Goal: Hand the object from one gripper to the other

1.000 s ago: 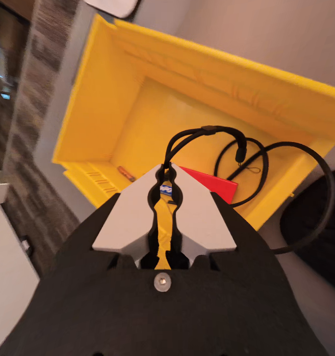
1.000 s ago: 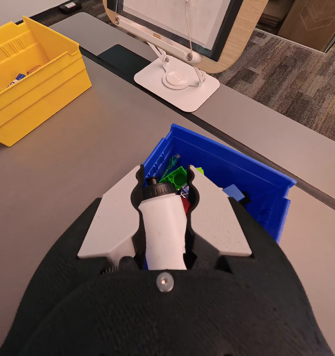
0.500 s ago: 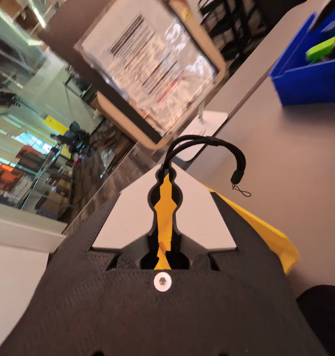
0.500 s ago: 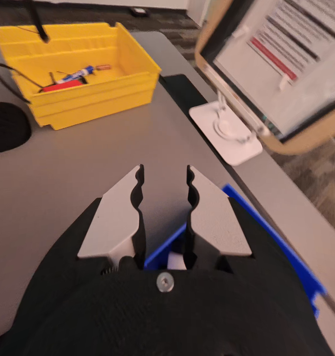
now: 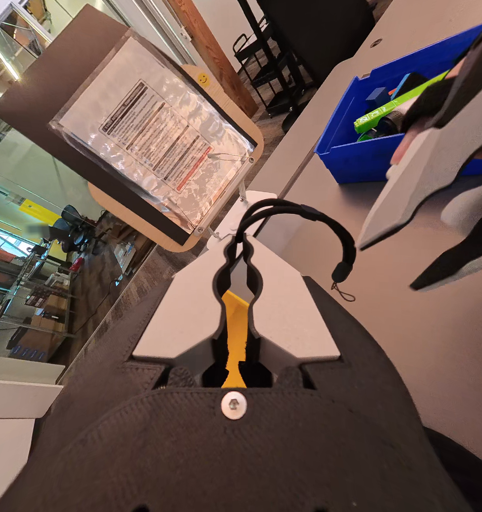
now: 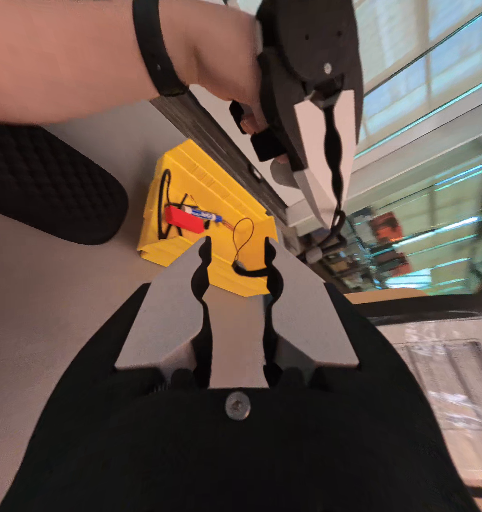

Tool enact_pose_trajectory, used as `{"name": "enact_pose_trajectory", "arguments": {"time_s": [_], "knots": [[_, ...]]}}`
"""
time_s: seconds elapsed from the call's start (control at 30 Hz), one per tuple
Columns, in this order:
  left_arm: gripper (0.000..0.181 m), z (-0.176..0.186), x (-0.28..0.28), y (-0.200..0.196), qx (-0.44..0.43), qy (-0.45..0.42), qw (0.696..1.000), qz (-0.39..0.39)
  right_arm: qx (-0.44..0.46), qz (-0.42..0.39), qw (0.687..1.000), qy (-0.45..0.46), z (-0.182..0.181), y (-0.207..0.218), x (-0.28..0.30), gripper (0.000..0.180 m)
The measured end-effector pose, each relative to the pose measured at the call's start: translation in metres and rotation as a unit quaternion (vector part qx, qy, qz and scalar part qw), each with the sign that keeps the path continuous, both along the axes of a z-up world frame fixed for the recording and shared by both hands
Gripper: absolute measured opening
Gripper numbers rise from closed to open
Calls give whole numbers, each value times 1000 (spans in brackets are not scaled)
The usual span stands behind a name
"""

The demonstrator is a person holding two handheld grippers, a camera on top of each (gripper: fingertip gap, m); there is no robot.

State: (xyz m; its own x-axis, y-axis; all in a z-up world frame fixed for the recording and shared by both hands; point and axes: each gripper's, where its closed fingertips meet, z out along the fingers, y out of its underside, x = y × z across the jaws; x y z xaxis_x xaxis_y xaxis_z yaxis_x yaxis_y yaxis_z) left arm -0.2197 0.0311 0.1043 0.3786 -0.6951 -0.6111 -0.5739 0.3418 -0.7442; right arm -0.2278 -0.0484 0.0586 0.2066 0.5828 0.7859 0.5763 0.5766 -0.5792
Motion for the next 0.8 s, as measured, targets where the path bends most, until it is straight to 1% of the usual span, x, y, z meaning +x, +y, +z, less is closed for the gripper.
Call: {"name": "enact_pose_trajectory", "arguments": {"time_s": [0.07, 0.17, 0.23, 0.43, 0.47, 0.53, 0.63, 0.8], "knots": [[2, -2, 3, -1, 2, 8, 1000, -1, 27, -41, 999, -18, -5, 10, -5, 37], [2, -5, 6, -3, 5, 18, 1000, -1, 17, -90, 995, -35, -15, 26, -5, 36], [2, -6, 8, -5, 2, 19, 1000, -4, 14, -99, 994, -33, -18, 30, -4, 31], [2, -11, 13, -7, -5, 26, 1000, -9, 0, -101, 995, -18, -20, 32, -8, 23], [2, -11, 13, -7, -4, 28, 1000, -9, 3, -102, 995, -20, -20, 33, -8, 17], [2, -13, 15, -8, -6, 32, 999, -12, 9, -99, 995, -23, -20, 31, -7, 0], [2, -13, 16, -8, -4, 26, 1000, -12, -12, -97, 995, 0, -14, 30, -6, 0], [3, -10, 22, -14, -44, -15, 998, -36, -105, -63, 987, 108, 13, 22, 4, 0]]}}
